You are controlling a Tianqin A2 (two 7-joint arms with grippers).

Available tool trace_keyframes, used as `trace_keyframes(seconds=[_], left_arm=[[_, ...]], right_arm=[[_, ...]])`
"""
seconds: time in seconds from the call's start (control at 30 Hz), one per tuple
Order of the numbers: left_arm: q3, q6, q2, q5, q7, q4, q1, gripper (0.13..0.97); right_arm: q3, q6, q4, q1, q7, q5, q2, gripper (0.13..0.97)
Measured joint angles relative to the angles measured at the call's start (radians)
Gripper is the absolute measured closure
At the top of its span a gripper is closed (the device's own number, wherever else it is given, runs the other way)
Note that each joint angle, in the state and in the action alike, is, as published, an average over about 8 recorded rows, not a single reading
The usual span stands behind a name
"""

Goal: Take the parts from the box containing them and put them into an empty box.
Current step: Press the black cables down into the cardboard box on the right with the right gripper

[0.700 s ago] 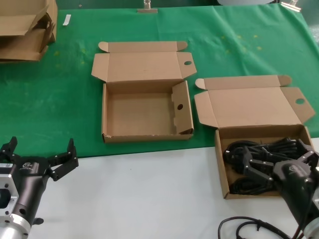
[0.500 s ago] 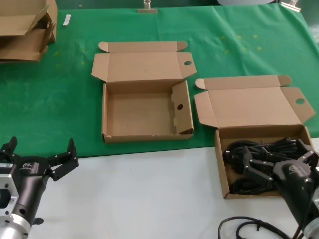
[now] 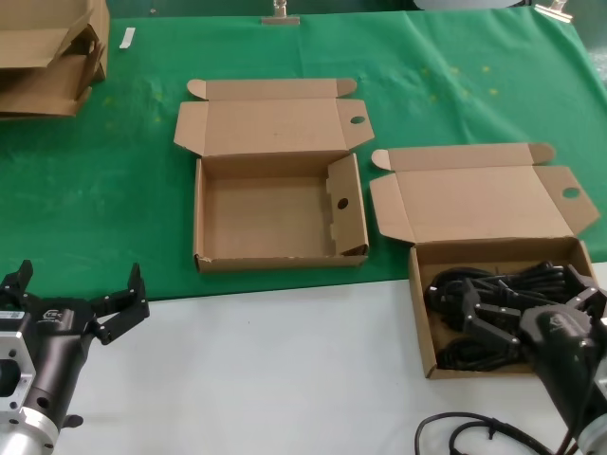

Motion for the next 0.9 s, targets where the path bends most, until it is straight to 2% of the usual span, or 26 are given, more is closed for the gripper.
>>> trace_keyframes(seconds=[0.9], left_arm=[[0.0,0.0,0.0,0.0,0.0,0.0,0.0,0.132]], right_arm=[[0.0,0.0,0.0,0.0,0.0,0.0,0.0,0.129]])
